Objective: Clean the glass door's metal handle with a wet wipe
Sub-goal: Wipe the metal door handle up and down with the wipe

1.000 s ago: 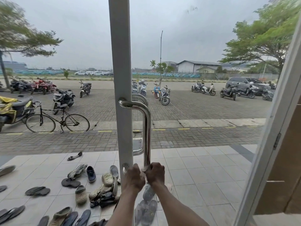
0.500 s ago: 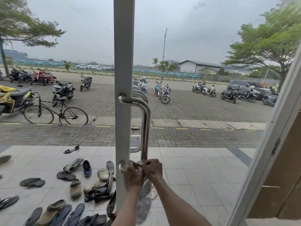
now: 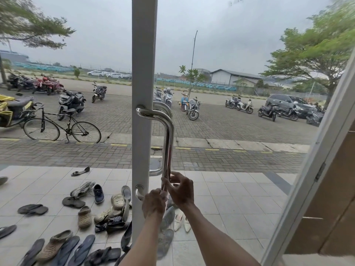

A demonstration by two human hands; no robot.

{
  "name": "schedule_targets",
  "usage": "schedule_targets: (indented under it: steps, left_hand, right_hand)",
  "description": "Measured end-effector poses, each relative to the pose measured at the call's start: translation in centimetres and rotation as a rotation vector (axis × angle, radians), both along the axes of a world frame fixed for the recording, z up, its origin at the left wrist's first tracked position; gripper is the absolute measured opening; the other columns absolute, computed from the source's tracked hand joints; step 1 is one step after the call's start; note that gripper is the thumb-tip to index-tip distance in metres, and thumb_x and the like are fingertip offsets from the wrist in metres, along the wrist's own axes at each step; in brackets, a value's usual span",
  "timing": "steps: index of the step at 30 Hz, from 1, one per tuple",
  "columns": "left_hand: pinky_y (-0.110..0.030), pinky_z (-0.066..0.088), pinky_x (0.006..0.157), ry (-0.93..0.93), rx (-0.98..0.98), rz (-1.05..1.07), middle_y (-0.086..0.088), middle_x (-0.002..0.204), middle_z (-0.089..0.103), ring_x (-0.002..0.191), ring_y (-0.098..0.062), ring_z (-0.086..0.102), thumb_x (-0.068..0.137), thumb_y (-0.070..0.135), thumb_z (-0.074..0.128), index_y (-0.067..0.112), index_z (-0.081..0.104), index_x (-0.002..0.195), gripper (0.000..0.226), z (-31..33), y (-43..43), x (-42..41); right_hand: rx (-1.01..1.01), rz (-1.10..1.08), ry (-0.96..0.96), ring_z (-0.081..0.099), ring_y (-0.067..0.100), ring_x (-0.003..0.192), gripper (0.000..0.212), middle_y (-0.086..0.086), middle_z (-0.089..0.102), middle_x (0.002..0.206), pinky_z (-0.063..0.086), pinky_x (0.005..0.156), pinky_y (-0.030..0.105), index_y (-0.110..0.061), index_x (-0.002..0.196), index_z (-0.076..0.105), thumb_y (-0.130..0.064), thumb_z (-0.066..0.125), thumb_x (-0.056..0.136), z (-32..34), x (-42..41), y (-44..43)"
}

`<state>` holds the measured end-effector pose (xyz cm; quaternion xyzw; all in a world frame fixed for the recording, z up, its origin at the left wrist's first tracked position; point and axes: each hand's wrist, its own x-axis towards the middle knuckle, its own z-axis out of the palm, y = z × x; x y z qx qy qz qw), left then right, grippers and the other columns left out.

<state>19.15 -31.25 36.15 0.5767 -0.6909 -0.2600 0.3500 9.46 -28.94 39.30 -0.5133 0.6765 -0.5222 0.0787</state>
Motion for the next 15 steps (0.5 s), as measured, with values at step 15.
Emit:
schedule_targets:
  steps: [15]
  left_hand:
    - [-0.040,0.053,0.090,-0.363,-0.232,-0.060,-0.003,0.090,0.077,0.091,-0.023,0.072,0.093,0.017,0.059,0.020,0.066,0.108,0.017,-0.2,-0.7,0.8]
  right_hand:
    - [0.026,-0.065,0.181,0.071,0.016,0.078,0.028,-0.004,0.076,0.083,0.054,0.072,0.029,-0.020,0.092,0.071,-0.046,0.073,0.080,0.3,0.7,-1.6]
